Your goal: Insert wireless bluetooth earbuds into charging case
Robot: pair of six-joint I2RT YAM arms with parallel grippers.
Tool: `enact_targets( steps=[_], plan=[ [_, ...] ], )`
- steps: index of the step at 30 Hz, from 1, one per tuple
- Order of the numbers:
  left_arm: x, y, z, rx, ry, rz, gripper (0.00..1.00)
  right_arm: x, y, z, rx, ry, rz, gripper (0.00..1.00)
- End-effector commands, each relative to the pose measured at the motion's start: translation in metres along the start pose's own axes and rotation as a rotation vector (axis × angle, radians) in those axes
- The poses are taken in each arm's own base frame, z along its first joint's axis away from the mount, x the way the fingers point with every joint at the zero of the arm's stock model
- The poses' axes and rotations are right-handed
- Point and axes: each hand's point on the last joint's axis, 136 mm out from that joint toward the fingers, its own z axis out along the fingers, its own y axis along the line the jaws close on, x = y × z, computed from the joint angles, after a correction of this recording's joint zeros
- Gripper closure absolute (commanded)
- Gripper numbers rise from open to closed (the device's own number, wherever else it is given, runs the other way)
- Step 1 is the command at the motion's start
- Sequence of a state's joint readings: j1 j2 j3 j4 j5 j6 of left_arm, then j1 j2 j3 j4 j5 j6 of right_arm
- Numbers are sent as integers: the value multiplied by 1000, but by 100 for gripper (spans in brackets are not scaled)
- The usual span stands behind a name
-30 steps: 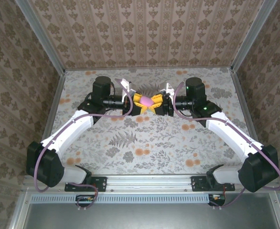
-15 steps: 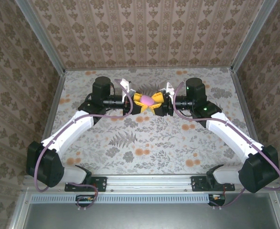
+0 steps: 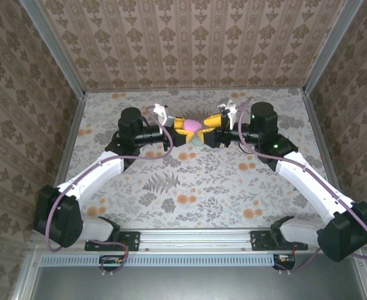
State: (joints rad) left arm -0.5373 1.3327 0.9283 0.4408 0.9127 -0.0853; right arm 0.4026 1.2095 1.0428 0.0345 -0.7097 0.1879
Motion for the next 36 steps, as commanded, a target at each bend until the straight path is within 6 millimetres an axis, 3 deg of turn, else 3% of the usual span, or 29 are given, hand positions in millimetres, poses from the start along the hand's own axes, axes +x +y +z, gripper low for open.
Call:
enact_targets(
  steps=[1,12,36],
  plan=[
    [-34,-3,-3,-31,-126,84,70,-25,-3,-10,53,-69,222,36],
    [-48,4,-1,-48,-258,68,70,-31,12,-8,-33,-62,330,38],
    [-47,4,2,-19,-273,-4,71,-35,5,9,-54,-30,309,38]
  ],
)
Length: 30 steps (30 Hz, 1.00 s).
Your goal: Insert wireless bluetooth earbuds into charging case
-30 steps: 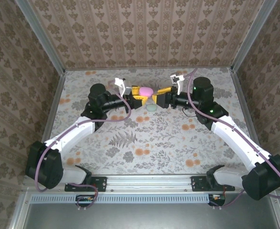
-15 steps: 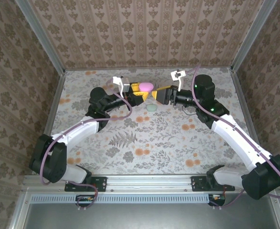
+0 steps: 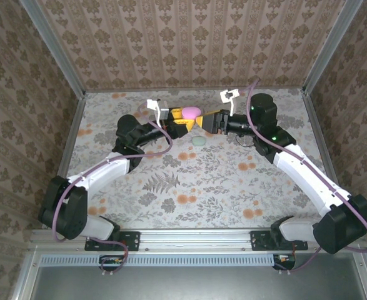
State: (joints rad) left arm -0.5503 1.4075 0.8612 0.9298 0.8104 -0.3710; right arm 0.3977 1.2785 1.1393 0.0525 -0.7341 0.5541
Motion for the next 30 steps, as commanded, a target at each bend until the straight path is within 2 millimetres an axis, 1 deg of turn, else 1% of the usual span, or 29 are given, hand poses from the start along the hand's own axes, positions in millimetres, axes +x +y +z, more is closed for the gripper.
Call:
enact_targets(
  steps=[1,7,9,15,20,22,24,26,27,28,30],
  plan=[
    [-10,-10,2,35,-33,13,71,-6,7,1,-15,-1,-28,39],
    [-13,-14,2,61,-34,8,73,-15,-4,2,53,-29,-53,39],
    [-12,-17,3,75,-32,11,73,-20,-4,2,65,-47,-63,39],
    [-9,-20,3,88,-25,7,73,-36,2,1,57,-91,-87,39],
    [-9,-21,4,92,-26,4,73,-40,-1,3,75,-101,-91,39],
    [-9,-19,4,78,-29,1,74,-39,4,3,46,-89,-106,39],
    [-9,-17,3,64,-36,0,74,-34,12,1,14,-72,-130,37],
    [-10,-16,3,57,-39,-1,74,-27,24,-4,-36,-39,-163,34],
    [-11,-16,3,56,-40,-2,74,-20,30,-6,-64,-13,-178,33],
    [-11,-15,3,55,-40,-3,74,-14,32,-8,-76,6,-196,32],
    [-12,-16,3,56,-42,-4,74,-3,25,-11,-38,40,-203,32]
  ],
)
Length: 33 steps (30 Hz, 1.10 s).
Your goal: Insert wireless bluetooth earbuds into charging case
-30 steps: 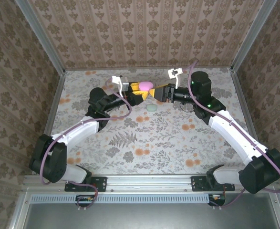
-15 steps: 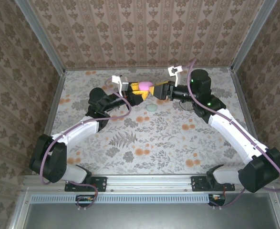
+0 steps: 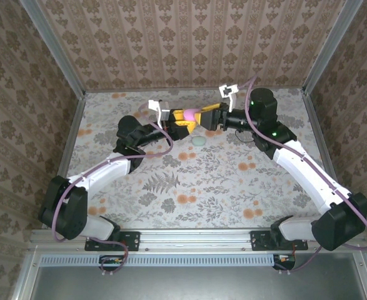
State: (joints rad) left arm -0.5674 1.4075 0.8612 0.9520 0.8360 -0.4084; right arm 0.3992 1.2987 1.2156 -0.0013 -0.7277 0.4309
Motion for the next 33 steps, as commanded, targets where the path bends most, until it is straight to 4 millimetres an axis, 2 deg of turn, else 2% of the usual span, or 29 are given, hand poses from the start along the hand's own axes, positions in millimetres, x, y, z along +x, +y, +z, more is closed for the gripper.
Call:
enact_targets(
  steps=[1,5,11,26,33],
  plan=[
    [-11,-4,0,11,-39,23,74,13,15,-14,-21,51,-82,32],
    [-14,-5,0,16,-44,23,74,21,1,-16,55,66,-81,32],
    [-15,-8,1,32,-43,19,74,19,-13,-12,104,57,-68,35],
    [-9,-18,3,87,-7,15,75,-14,-21,-10,161,-52,-56,37],
    [-9,-18,3,89,-5,16,75,-25,-19,-9,154,-82,-48,37]
  ],
)
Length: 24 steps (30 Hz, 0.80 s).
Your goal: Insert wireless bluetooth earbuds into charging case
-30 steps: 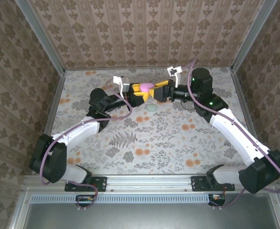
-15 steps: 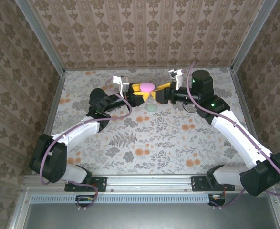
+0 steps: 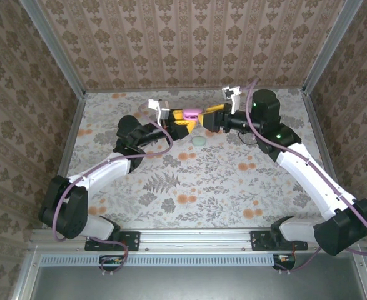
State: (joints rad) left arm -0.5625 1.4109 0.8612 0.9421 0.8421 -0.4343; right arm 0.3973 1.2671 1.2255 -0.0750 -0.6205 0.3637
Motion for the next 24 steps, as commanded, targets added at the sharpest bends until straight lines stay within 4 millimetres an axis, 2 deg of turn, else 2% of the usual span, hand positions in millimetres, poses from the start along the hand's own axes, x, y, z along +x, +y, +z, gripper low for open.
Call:
enact_targets(
  steps=[1,11,14,21,23,24],
  plan=[
    [-11,-21,4,91,-14,51,75,-21,-9,3,46,-62,5,37],
    [-7,-20,3,89,-7,55,74,-28,-22,5,134,-25,105,35],
    [-6,-19,3,84,-6,53,74,-31,-15,4,115,-23,112,34],
    [-2,-9,-1,18,-4,53,74,-48,19,-23,18,-92,53,30],
    [-1,-6,-3,-3,-5,58,74,-47,16,-36,56,-107,41,30],
    [-1,-6,-3,-5,-6,61,74,-46,9,-44,96,-118,42,30]
  ],
)
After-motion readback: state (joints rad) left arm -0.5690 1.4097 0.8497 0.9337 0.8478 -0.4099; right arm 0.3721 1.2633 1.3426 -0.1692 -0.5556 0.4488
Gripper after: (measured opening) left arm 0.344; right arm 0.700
